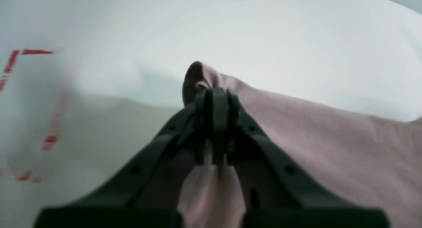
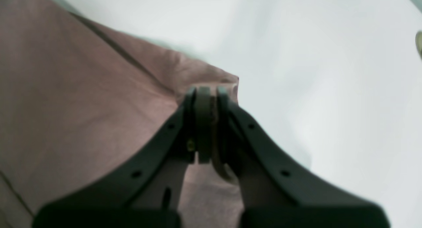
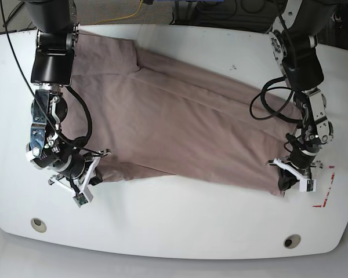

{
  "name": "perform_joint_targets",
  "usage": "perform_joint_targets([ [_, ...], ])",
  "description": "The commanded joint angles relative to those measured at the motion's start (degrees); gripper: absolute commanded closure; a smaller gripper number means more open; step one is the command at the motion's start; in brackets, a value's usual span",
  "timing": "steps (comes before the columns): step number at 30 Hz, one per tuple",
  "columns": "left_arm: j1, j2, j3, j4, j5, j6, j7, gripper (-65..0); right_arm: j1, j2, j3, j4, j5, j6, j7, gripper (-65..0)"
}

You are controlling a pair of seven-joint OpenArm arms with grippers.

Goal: Layout the t-shirt on the table in an organized manner, then fold the t-shirt properly
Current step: 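Lift both pinched corners and fold them over toward the folded edge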

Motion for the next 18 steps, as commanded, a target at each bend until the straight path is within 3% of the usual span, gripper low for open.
perform_joint_targets([
  [1,0.2,-0.48,0.03,4.11,-1.08,-0.03,-1.31,0.0,-0.42,0.73,0.61,4.15,0.56,0.07,0.32,0.0],
  [7,4.86,-0.48,0.03,10.71,-1.08,-0.03,-1.31,0.0,-5.7,0.47,1.13,9.86,0.56,0.07,-2.14,0.0],
  [18,14.35,-1.09,-0.06,16.95,-0.9,-0.03,-1.31,0.0,-17.48,-2.79,4.03,17.95,0.56,0.07,-3.28,0.0],
])
